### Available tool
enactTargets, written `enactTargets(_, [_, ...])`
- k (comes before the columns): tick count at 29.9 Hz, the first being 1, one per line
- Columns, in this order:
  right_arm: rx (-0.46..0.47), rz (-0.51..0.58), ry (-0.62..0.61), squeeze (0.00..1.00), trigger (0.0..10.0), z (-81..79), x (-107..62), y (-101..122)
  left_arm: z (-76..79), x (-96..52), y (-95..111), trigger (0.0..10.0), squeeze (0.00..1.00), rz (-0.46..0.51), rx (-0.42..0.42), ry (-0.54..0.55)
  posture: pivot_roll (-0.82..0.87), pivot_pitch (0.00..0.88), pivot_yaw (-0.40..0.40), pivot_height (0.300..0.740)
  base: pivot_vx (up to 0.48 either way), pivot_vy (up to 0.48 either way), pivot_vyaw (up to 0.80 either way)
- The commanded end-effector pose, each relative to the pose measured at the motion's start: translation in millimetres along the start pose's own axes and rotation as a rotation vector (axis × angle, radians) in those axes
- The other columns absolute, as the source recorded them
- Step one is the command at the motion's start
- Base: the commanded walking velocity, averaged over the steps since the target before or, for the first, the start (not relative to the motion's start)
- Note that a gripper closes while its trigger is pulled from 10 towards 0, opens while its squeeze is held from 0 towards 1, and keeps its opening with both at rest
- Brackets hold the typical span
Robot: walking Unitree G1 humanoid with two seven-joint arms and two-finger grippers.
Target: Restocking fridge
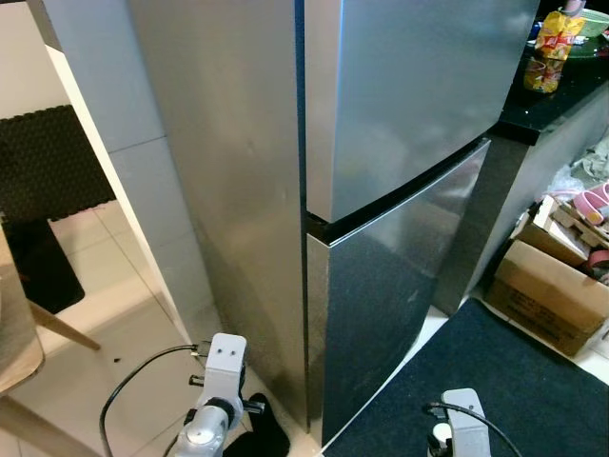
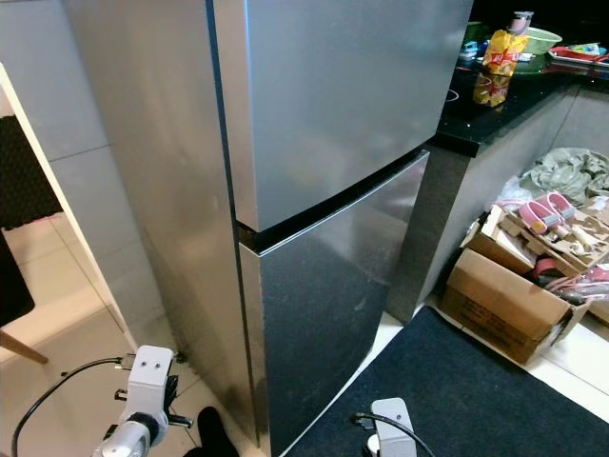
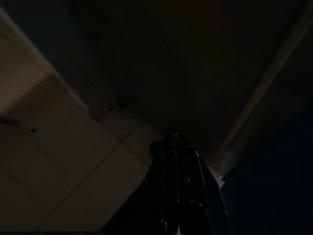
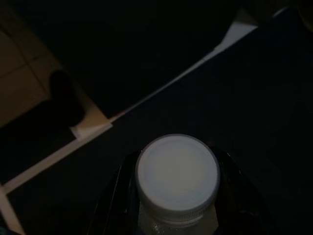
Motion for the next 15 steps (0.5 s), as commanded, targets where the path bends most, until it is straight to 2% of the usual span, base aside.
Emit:
enactTargets(1, [0.002, 0.035, -0.003, 0.00, 10.0, 0.0, 0.6, 6.1, -6.8, -0.3, -0.6, 10.0, 0.00, -0.014, 0.006, 0.014, 0.09, 0.012, 0.016, 0.726, 0.000, 0.000, 0.00])
enactTargets(8, [-0.019, 0.039, -0.004, 0.00, 10.0, 5.3, 0.6, 9.0, -2.3, -2.1, -8.1, 10.0, 0.00, -0.042, -0.034, 0.031, 0.08, 0.016, -0.005, 0.726, 0.000, 0.000, 0.00])
enactTargets(15, [-0.063, 0.049, -0.007, 0.00, 10.0, 15.9, -0.4, 12.9, 10.5, -1.5, -10.8, 10.0, 0.00, -0.047, -0.074, 0.024, 0.04, 0.018, -0.030, 0.726, 0.000, -0.304, 0.00])
Point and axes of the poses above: a point about 5 cm out from each wrist's last joint towards the gripper, its own x axis pointing out of the wrist towards the gripper, its own y axis along the axis of the wrist's last joint, z = x × y, the point moved 2 cm from there along x, pointing out of the wrist towards the gripper, and after that the axes turned 1 degree about -x, right-handed, at the moved point
